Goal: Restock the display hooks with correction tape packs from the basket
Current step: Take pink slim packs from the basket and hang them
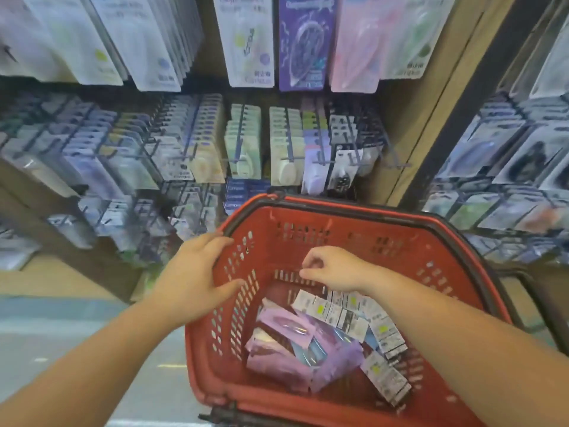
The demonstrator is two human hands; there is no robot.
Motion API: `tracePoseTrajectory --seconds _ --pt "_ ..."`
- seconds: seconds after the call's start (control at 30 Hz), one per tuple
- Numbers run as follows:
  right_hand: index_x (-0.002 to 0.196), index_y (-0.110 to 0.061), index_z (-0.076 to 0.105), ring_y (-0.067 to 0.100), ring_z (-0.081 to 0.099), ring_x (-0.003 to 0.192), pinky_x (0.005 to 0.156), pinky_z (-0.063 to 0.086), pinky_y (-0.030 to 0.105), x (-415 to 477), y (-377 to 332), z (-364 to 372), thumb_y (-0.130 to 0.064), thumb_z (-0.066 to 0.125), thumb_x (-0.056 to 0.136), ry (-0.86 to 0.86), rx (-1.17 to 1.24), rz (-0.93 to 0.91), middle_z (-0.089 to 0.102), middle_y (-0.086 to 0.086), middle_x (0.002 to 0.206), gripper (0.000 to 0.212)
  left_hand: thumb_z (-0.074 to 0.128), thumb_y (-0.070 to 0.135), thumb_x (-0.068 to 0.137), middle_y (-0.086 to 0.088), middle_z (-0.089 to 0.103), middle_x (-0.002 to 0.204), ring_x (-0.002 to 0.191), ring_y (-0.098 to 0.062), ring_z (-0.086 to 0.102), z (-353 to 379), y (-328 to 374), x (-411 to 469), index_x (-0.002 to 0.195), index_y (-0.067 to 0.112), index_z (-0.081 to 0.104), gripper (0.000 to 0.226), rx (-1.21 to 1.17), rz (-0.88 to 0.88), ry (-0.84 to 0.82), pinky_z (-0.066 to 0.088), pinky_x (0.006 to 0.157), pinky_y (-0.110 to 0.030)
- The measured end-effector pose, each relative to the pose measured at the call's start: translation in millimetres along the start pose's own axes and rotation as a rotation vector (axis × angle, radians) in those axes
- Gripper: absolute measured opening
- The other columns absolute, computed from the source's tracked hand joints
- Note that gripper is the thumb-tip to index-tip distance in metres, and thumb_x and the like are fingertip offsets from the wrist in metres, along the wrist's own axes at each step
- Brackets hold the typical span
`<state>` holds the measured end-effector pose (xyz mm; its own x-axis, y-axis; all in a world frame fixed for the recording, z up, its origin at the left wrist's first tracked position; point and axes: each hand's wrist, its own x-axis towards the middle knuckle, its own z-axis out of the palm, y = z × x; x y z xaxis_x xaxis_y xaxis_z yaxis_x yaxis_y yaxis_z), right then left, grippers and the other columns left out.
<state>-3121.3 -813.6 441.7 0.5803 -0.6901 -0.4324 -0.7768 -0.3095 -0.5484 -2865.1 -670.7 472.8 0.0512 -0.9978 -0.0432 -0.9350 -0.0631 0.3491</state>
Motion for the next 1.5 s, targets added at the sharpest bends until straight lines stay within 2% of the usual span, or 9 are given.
tracePoseTrajectory --seconds 0.17,0.37,0.7,0.8,0.9,0.97,1.03,1.23,1.5 --pt "0.122 -0.015 0.066 0.025 0.062 0.110 0.084 0.045 0.030 41 34 53 -0.043 0.065 0.098 -0.169 -0.117 0.076 0.067 0.005 0.122 0.037 0.065 0.074 0.071 -0.012 0.037 0.167 0.151 -0.027 0.040 25 -14 -14 0.151 0.011 0.051 0.103 -0.086 -0.004 0.034 0.031 0.124 -0.037" --pt "0.136 -0.011 0.055 0.031 0.057 0.125 0.094 0.044 0.030 83 69 127 -0.047 0.058 0.100 -0.361 -0.268 0.120 0.059 0.012 0.140 0.051 0.075 0.060 0.069 0.000 0.026 0.172 0.157 -0.012 0.026 35 -20 -15 0.158 0.014 0.042 0.106 -0.206 -0.012 0.074 0.014 0.124 -0.015" --pt "0.126 -0.012 0.054 0.034 0.057 0.119 0.092 0.049 0.038 111 75 197 -0.044 0.066 0.093 -0.114 -0.393 0.045 0.064 0.012 0.123 0.047 0.084 0.036 0.074 0.003 0.032 0.170 0.157 -0.005 0.028 38 -23 -17 0.154 0.017 0.050 0.089 -0.288 -0.054 0.110 0.022 0.126 -0.019" --pt "0.125 -0.010 0.055 0.033 0.059 0.117 0.081 0.044 0.032 111 71 193 -0.035 0.072 0.090 -0.178 -0.211 0.069 0.063 0.014 0.122 0.046 0.084 0.037 0.074 0.005 0.032 0.170 0.157 -0.005 0.029 37 -24 -16 0.153 0.017 0.050 0.089 -0.277 -0.057 0.111 0.024 0.126 -0.023" --pt "0.151 -0.019 0.040 0.024 0.047 0.128 0.084 0.035 0.025 98 62 176 -0.037 0.066 0.097 -0.354 0.121 0.119 0.053 0.009 0.142 0.063 0.083 0.040 0.073 0.007 0.031 0.170 0.156 -0.004 0.029 36 -24 -14 0.153 0.019 0.050 0.089 -0.267 -0.073 0.104 0.026 0.126 -0.026" --pt "0.158 -0.027 0.029 0.025 0.042 0.136 0.089 0.041 0.027 85 58 170 -0.042 0.059 0.102 -0.536 0.166 0.129 0.054 0.006 0.146 0.066 0.083 0.040 0.074 0.008 0.031 0.170 0.156 -0.004 0.029 36 -24 -14 0.152 0.020 0.052 0.086 -0.273 -0.075 0.106 0.026 0.125 -0.023" --pt "0.153 -0.026 0.034 0.025 0.055 0.119 0.082 0.050 0.034 74 60 176 -0.049 0.055 0.103 -0.647 0.176 0.152 0.059 0.011 0.139 0.059 0.082 0.040 0.075 0.008 0.031 0.170 0.156 -0.004 0.030 35 -23 -14 0.151 0.021 0.053 0.083 -0.276 -0.077 0.106 0.025 0.125 -0.022" --pt "0.112 -0.016 0.055 0.018 0.057 0.092 0.074 0.042 0.031 72 81 208 -0.052 0.081 0.080 -0.423 0.194 0.160 0.063 0.002 0.103 0.055 0.081 0.037 0.076 0.002 0.034 0.169 0.155 -0.008 0.033 34 -22 -12 0.144 0.018 0.059 0.074 -0.262 -0.078 0.103 0.026 0.124 -0.020" --pt "0.139 -0.021 0.051 0.020 0.062 0.110 0.092 0.054 0.040 79 81 222 -0.059 0.088 0.064 -0.432 -0.057 0.059 0.059 -0.003 0.126 0.092 0.080 0.040 0.077 0.003 0.035 0.169 0.155 -0.007 0.033 33 -21 -12 0.141 0.020 0.061 0.069 -0.252 -0.094 0.105 0.030 0.125 -0.029"
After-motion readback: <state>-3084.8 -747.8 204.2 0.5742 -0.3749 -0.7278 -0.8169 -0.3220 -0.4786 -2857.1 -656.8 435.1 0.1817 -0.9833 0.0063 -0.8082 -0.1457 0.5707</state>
